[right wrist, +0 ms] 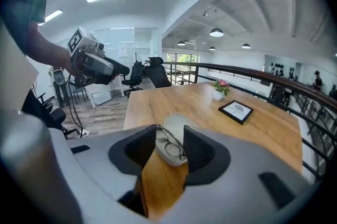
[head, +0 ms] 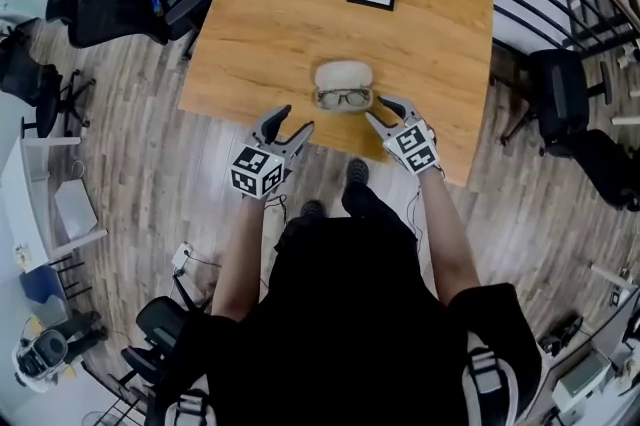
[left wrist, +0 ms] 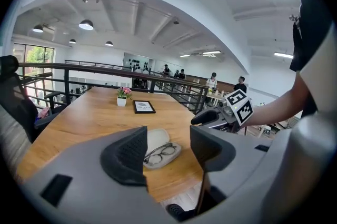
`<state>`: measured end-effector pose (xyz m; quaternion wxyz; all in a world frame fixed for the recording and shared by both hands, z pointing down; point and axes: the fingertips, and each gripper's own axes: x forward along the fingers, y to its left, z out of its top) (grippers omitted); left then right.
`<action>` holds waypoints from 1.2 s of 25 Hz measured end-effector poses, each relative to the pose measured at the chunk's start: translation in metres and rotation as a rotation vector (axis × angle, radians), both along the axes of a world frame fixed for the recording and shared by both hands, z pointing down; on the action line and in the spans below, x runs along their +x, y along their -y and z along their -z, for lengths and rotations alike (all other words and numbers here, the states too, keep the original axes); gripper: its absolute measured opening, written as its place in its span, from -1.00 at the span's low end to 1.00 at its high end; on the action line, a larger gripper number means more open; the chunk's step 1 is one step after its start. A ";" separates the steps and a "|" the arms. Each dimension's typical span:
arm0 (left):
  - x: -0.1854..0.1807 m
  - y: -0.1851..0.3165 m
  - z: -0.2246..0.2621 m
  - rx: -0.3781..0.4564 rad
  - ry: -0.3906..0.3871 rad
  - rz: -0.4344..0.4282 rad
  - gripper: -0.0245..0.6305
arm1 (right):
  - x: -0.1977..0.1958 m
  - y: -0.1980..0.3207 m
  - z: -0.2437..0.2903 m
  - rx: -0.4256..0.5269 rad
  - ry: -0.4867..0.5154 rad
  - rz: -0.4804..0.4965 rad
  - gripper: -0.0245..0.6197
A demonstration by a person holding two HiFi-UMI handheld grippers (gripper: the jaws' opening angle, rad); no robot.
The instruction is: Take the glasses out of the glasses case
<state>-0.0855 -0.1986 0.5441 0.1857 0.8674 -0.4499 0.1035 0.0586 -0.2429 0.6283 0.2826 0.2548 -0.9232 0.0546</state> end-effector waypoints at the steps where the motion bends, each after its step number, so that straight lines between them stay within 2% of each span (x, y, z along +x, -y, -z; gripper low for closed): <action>1: 0.000 0.002 -0.001 -0.001 0.001 0.013 -0.14 | -0.001 0.002 -0.002 -0.004 -0.001 0.014 -0.39; 6: -0.002 0.008 -0.004 -0.007 -0.004 0.072 -0.14 | -0.007 0.010 -0.011 -0.013 -0.012 0.073 -0.40; 15: -0.006 0.023 -0.015 -0.028 -0.021 0.095 -0.14 | -0.020 0.023 -0.020 -0.036 -0.031 0.105 -0.44; 30: -0.034 0.074 -0.042 -0.070 -0.054 0.063 -0.14 | -0.043 0.055 -0.060 -0.083 -0.121 0.101 -0.44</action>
